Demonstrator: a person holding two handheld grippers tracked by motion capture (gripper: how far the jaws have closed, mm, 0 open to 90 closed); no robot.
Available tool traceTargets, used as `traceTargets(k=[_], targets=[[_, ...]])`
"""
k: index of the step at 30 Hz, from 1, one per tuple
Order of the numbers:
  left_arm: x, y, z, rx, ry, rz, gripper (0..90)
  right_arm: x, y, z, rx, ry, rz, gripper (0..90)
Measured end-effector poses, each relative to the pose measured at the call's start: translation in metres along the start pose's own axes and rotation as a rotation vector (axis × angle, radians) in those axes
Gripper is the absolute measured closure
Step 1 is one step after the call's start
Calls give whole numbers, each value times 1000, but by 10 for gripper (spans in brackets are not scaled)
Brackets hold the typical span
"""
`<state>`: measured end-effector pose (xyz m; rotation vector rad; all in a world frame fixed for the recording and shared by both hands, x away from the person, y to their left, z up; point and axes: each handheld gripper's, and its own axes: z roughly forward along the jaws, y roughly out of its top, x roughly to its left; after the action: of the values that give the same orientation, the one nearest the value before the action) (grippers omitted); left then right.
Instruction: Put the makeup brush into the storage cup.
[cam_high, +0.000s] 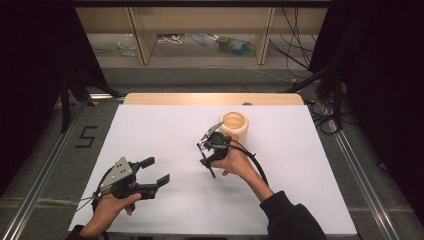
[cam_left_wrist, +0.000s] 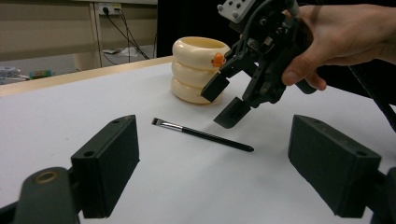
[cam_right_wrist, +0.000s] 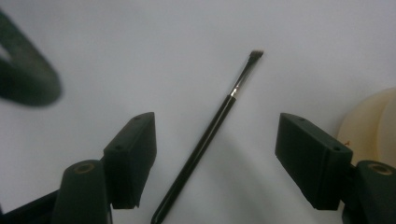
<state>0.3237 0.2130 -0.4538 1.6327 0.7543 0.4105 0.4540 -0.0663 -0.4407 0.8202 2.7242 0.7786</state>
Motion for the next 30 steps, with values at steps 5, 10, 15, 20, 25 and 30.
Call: traceTargets(k=[5, 10, 15, 20, 25, 30], targets=[[-1, 0, 1, 6, -8, 9, 166, -5, 9, 7, 68, 4, 1, 373], [0, 0, 1, 8, -8, 13, 166, -10, 14, 15, 118, 18, 3, 418], [0, 0, 1, 15, -8, 14, 166, -14, 17, 22, 158, 28, 10, 445], [0, 0, 1, 12, -10, 13, 166, -16, 22, 28, 194, 37, 4, 501], [-1, 0, 1, 9, -8, 5, 167, -16, 24, 30, 216, 37, 8, 525], [-1, 0, 1, 10, -12, 9, 167, -15, 27, 33, 235, 43, 0, 550]])
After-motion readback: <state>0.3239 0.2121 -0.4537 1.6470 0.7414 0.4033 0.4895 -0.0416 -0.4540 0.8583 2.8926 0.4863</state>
